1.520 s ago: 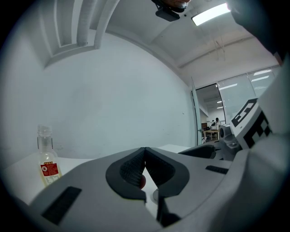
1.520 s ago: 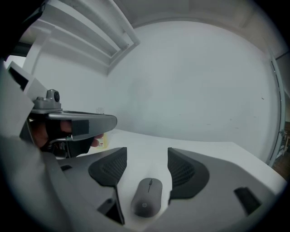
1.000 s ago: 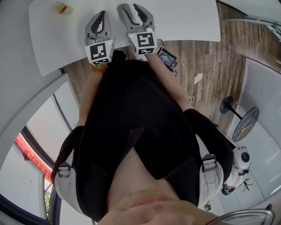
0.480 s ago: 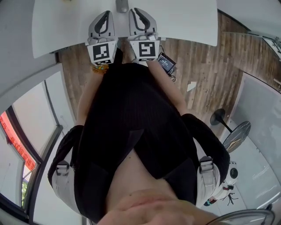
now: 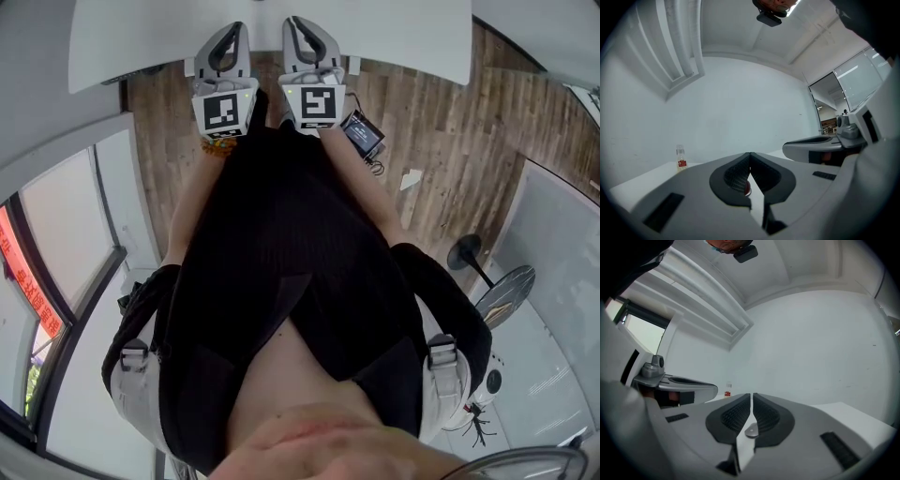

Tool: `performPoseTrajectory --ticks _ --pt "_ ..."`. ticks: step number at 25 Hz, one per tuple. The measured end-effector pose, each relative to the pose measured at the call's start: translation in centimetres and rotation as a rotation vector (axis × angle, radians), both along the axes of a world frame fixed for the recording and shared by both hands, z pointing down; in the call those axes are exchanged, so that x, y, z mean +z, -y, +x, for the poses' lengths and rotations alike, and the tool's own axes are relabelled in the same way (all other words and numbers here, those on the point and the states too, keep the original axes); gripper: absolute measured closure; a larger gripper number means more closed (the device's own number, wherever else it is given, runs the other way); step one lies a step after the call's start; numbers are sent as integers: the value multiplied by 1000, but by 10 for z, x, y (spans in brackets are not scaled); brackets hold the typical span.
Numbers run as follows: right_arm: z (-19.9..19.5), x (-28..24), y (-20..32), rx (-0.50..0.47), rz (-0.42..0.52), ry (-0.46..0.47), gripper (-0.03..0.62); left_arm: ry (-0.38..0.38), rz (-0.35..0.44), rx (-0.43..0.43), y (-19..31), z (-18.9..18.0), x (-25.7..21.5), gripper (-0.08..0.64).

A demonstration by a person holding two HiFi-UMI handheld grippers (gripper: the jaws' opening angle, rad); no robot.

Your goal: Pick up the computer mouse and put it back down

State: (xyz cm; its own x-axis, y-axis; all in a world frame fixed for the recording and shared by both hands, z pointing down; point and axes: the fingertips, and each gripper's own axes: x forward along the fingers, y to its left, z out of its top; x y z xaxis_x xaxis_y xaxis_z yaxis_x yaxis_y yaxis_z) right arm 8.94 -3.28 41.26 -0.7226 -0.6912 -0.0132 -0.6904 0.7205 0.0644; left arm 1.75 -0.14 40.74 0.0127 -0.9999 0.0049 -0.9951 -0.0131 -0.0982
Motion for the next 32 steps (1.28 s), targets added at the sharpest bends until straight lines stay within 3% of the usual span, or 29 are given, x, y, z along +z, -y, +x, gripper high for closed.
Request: performPoseTrajectory --ticks 17,32 --pt "10 -1 -51 -39 29 14 566 5 22 4 -49 22 -2 547" --pt "20 -3 -59 -57 45 -9 566 5 34 12 -53 34 -3 546"
